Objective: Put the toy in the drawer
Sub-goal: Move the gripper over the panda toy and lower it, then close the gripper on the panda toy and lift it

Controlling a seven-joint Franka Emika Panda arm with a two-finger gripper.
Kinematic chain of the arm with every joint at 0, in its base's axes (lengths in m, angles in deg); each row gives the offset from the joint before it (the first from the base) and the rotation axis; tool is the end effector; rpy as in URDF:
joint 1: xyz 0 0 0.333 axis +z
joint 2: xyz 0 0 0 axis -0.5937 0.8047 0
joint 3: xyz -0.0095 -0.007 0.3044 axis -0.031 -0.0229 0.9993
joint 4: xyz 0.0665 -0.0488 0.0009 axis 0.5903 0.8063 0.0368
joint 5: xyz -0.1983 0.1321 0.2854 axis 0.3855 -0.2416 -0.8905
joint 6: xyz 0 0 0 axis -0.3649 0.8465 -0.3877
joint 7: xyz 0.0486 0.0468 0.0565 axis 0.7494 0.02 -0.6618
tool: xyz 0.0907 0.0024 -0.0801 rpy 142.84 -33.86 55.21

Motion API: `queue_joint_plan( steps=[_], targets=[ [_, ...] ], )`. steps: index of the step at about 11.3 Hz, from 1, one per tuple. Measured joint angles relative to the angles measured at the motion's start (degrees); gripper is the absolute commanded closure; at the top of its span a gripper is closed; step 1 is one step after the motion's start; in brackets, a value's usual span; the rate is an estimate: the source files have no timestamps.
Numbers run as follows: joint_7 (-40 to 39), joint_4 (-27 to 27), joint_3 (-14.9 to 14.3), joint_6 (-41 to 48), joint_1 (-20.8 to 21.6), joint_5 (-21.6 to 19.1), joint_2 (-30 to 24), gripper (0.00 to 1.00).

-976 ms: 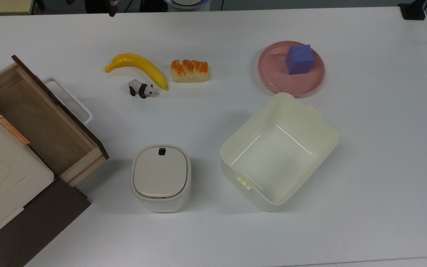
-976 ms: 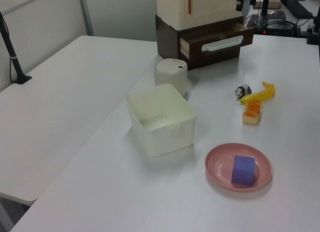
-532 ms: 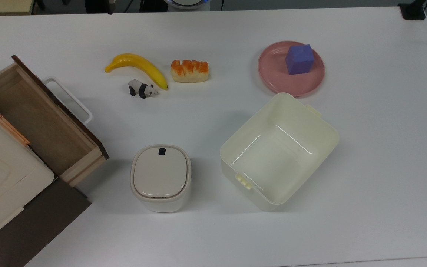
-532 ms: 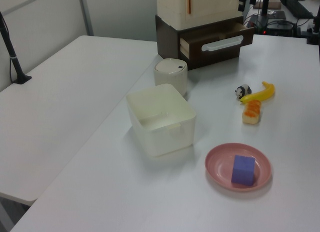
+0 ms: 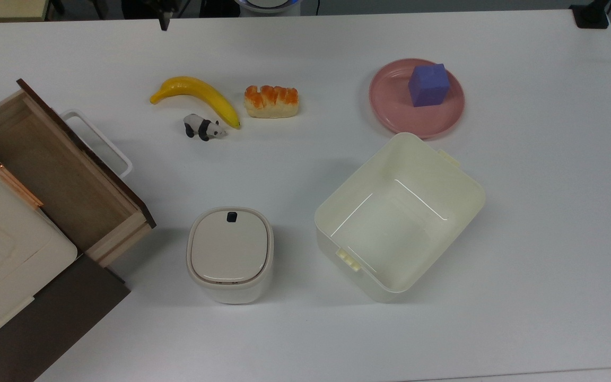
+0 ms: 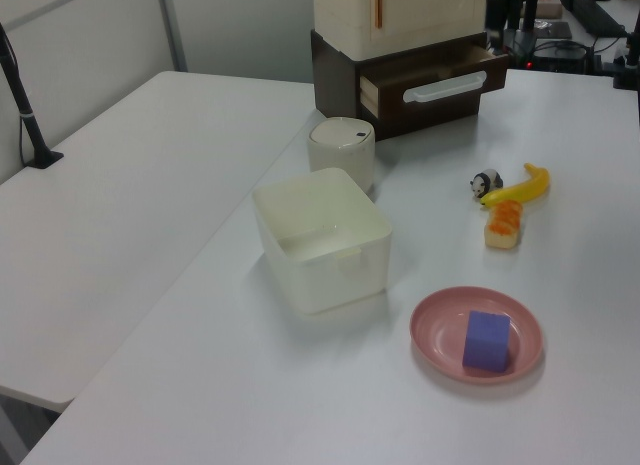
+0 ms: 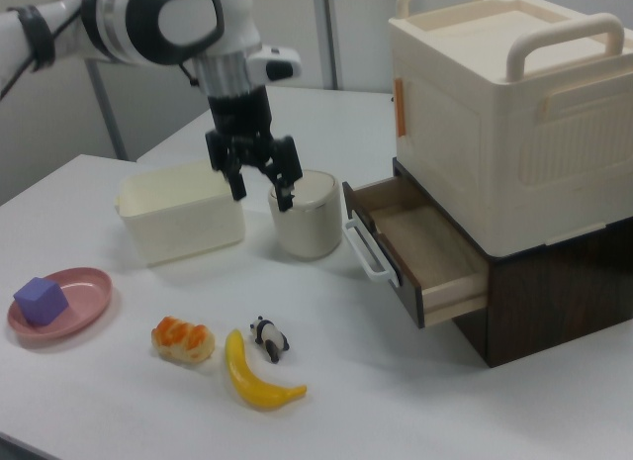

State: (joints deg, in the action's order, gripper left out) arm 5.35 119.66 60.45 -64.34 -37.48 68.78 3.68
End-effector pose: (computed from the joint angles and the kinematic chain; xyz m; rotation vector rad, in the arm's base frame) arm 0.5266 -0.1346 0.5652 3.0352 -0.1943 -0.0597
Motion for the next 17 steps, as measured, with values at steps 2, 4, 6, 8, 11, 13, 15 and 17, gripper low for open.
queue_joint_plan(
  steps=[2,4,6,8,11,13,15,17],
  targets=[
    [-1.2,5.0,1.1,-4.0,0.2,2.5,0.8,0.03],
    [-3.5,10.6,1.6,-11.2,0.5,4.2,1.6,0.03],
    [-4.3,13.9,2.4,-15.5,0.9,5.9,3.0,0.03],
    [-4.5,14.4,2.5,-16.0,1.3,7.3,5.1,0.04],
    [-4.8,15.4,4.7,-16.9,1.4,9.2,8.1,0.05],
    [-4.4,16.6,5.8,-19.2,1.4,10.3,10.4,0.05],
    [-3.5,17.3,7.0,-19.9,1.4,11.7,12.2,0.05],
    [-1.6,17.4,8.0,-19.9,1.4,13.3,13.3,0.07]
  ],
)
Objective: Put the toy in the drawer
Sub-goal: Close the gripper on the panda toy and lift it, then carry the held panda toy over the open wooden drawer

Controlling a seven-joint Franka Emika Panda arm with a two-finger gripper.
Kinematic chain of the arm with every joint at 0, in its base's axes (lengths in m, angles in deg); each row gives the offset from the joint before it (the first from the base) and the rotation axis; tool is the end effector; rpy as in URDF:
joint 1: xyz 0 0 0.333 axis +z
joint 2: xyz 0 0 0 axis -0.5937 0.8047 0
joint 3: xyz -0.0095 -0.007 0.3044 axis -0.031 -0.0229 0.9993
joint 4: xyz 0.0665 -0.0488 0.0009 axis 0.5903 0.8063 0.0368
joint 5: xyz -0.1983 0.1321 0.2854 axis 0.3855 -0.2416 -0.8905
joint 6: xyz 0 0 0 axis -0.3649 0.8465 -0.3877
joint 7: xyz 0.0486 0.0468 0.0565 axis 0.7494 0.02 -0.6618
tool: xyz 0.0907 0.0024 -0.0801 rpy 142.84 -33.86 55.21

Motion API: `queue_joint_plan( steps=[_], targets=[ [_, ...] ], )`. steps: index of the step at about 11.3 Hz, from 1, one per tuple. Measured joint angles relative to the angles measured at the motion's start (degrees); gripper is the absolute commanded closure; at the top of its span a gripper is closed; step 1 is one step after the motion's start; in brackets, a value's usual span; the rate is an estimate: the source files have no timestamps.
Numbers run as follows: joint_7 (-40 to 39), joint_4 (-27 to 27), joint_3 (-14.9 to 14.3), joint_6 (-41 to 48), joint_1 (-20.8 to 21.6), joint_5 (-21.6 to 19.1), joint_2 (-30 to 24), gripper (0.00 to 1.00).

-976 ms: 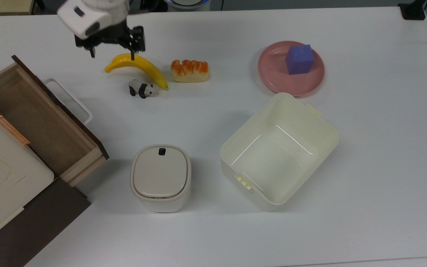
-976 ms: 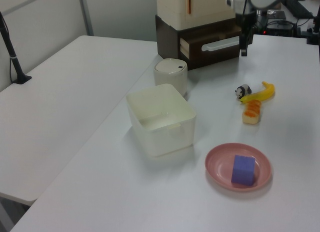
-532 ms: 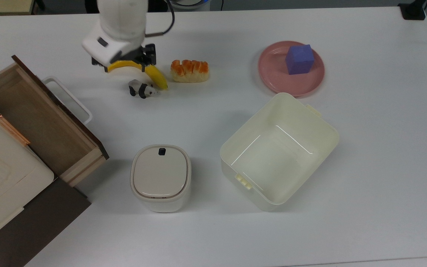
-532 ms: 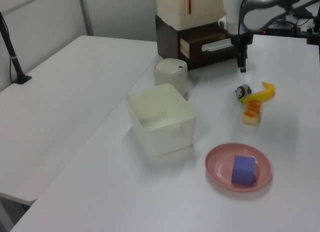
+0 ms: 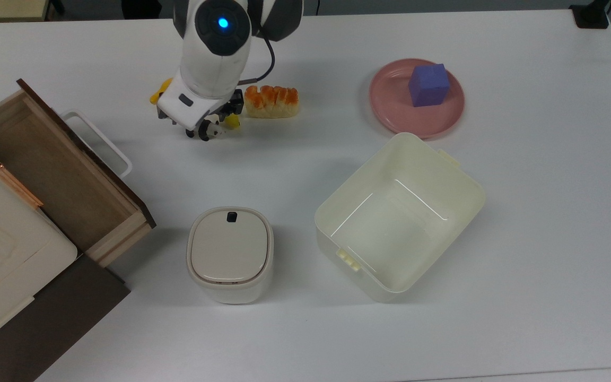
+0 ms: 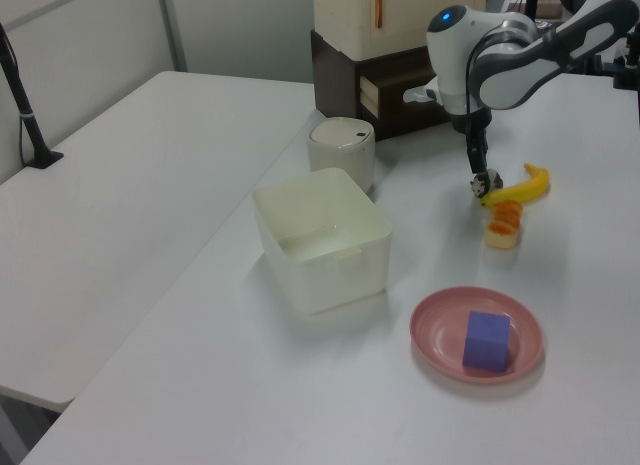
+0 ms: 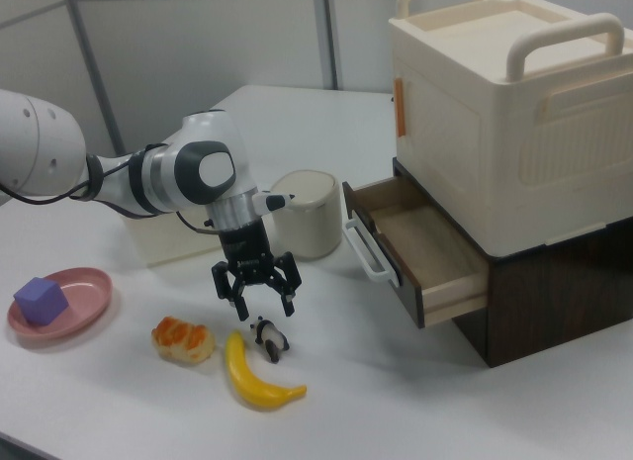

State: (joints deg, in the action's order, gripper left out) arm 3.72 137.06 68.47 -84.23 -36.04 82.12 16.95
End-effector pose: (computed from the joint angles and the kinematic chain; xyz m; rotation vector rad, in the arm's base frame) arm 0.5607 -0.0609 0.3309 2.8170 0.3175 -0.3413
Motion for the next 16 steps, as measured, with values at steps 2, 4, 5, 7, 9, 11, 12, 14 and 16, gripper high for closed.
queue_joint_plan(
  steps=[2,4,5,7,9,11,12,14,16],
  targets=[
    [1.0,0.1,0.4,0.0,0.0,1.0,0.7,0.07],
    [1.7,0.3,0.9,0.0,0.0,2.6,1.5,0.07],
    [2.5,0.7,1.4,0.0,0.0,3.5,1.8,0.1],
    [3.9,1.3,2.2,0.0,0.0,4.9,2.7,0.48],
    [4.2,1.7,2.3,0.0,0.0,6.2,3.2,0.88],
    [4.3,1.8,2.3,0.0,0.0,6.4,3.4,1.0],
    [4.6,1.8,2.4,0.0,0.0,6.4,3.3,1.0],
    [5.4,1.7,2.5,-0.1,0.0,6.4,3.4,1.0],
    [6.3,0.2,2.5,-0.6,-0.3,6.2,3.1,1.0]
  ],
)
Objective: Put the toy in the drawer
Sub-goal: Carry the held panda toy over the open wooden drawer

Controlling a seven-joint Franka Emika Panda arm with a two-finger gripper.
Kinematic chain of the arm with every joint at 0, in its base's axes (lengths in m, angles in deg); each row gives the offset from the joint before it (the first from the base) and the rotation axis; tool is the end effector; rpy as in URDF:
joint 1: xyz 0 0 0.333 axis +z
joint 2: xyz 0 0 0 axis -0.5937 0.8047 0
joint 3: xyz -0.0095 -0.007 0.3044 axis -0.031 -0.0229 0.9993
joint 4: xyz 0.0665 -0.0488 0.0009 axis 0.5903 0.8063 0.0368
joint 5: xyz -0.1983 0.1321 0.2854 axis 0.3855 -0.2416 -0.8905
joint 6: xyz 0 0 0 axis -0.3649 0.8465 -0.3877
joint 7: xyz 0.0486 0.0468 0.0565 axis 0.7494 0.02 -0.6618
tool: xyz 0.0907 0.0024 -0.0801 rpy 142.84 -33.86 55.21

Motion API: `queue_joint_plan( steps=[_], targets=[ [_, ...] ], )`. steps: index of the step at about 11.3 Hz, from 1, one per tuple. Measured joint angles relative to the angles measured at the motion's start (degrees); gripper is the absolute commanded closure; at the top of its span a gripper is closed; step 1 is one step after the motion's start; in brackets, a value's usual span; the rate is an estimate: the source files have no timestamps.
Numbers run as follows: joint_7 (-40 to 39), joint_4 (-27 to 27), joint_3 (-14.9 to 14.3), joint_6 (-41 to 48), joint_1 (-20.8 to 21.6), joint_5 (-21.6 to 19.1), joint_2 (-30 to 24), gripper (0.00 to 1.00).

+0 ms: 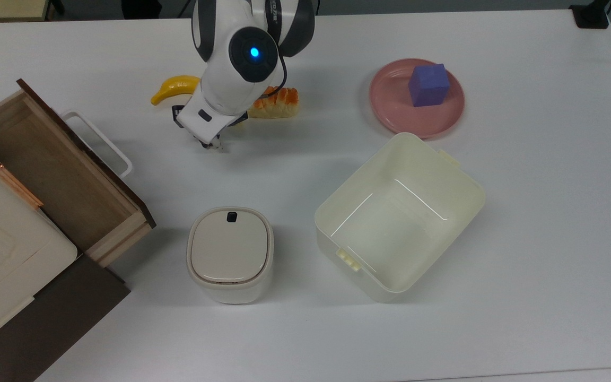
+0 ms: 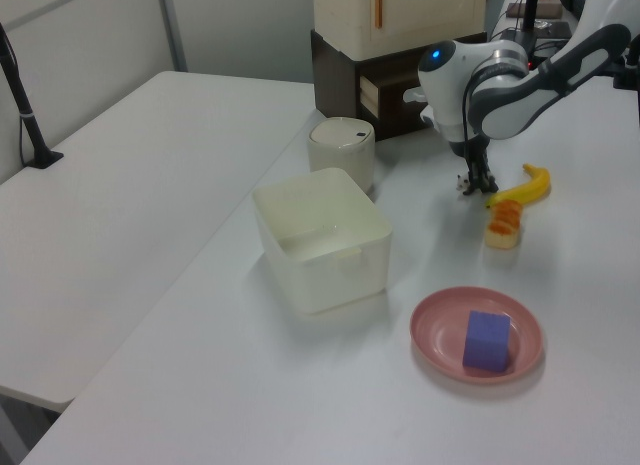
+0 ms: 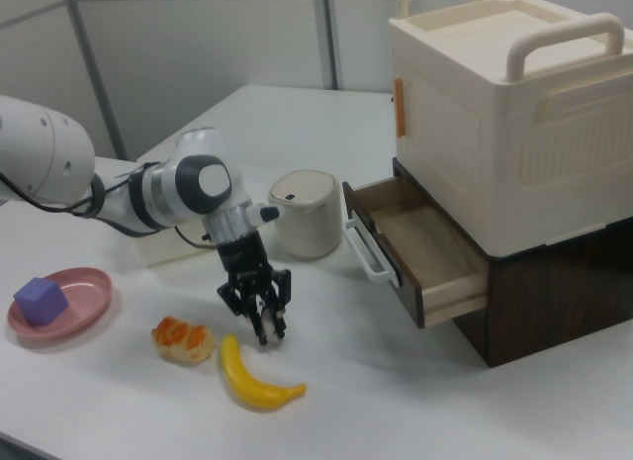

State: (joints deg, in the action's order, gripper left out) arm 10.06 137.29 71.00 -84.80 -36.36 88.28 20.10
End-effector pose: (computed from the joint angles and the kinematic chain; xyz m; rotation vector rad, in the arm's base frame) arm 0.5634 -0.0471 0.3007 2.7223 0.3017 -0.3682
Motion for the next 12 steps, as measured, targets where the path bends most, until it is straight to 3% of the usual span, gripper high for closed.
queue_joint_plan(
  steps=[3,8,12],
  targets=[
    [0.2,-4.8,0.0,0.0,-2.1,-4.5,-2.9,1.0],
    [0.2,-14.9,-0.6,0.0,-7.5,-16.9,-6.2,1.0],
    [1.0,-18.7,-3.1,-2.4,-9.1,-20.5,-6.1,1.0]
  ],
)
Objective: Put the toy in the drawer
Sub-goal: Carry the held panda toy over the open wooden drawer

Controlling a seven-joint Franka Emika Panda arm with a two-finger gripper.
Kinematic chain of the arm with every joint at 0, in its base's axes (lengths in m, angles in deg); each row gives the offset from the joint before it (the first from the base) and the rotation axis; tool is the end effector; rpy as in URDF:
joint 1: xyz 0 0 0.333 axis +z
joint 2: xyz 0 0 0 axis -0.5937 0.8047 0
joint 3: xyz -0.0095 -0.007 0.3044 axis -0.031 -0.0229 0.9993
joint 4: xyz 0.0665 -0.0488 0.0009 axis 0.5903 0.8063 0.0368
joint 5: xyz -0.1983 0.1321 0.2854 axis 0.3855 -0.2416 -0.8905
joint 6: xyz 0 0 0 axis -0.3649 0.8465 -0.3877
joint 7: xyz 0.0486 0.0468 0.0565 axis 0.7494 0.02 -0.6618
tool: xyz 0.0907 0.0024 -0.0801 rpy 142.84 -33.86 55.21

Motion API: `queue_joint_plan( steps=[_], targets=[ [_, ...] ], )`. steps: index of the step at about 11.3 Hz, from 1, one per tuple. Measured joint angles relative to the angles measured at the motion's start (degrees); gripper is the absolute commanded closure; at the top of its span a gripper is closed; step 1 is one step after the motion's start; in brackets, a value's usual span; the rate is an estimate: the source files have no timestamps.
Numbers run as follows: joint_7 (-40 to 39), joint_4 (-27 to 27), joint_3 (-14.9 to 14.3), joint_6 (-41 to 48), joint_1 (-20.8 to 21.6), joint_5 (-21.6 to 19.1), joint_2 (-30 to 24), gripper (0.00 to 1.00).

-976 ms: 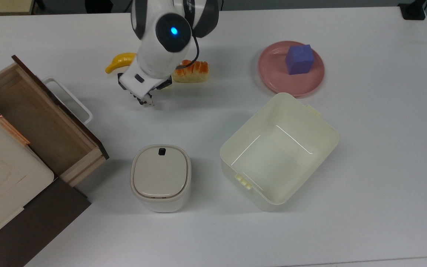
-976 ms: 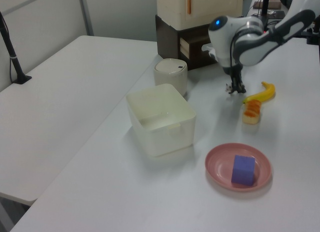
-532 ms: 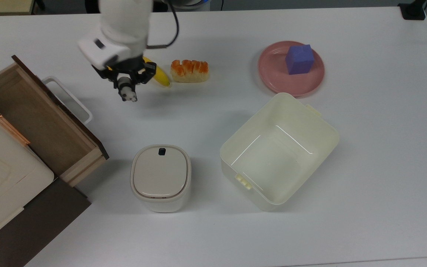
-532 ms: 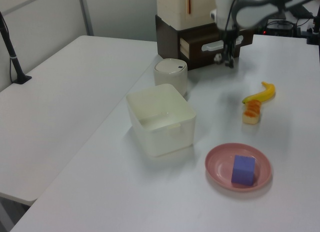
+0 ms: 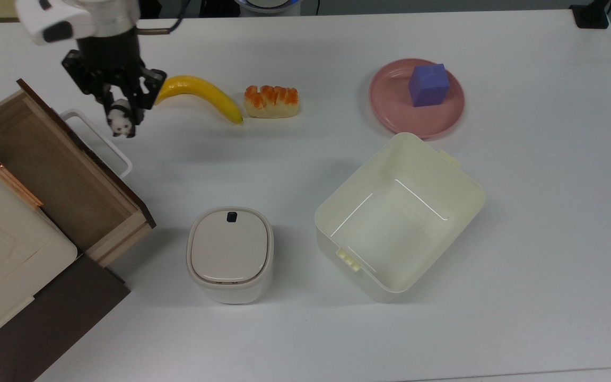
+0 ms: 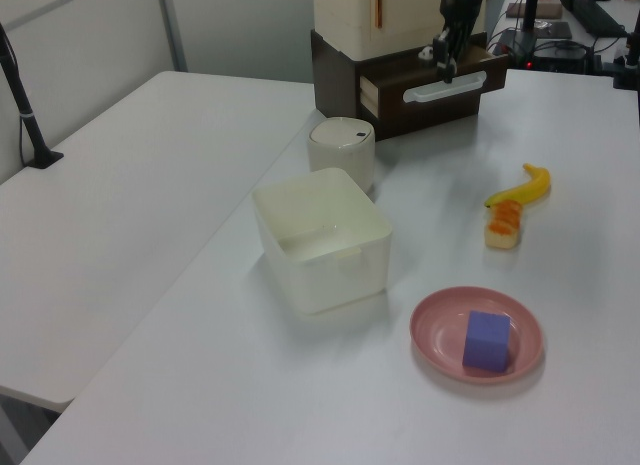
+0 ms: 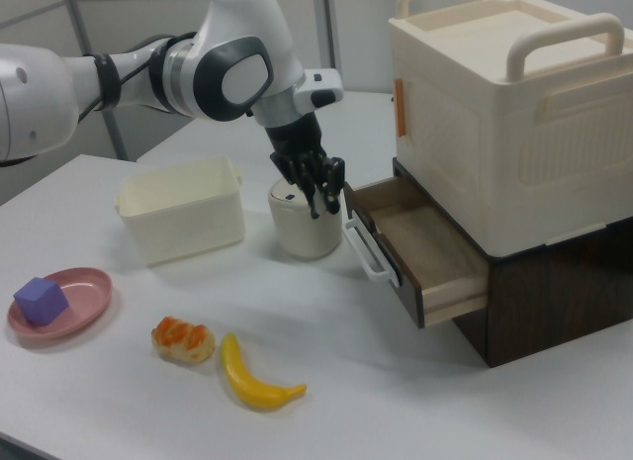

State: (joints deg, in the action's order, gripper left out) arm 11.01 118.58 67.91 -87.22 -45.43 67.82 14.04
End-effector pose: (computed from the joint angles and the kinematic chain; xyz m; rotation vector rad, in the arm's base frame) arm 0.6081 -0.1506 0.5073 2.9906 -0.3152 0.3052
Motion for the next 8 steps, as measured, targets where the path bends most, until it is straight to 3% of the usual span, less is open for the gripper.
queue_joint_plan(
  steps=[4,8],
  targets=[
    [1.3,-0.3,-4.2,-6.9,-0.3,-1.6,0.4,1.0],
    [4.2,-0.4,-5.2,-14.1,-2.6,-1.6,1.8,1.0]
  ],
)
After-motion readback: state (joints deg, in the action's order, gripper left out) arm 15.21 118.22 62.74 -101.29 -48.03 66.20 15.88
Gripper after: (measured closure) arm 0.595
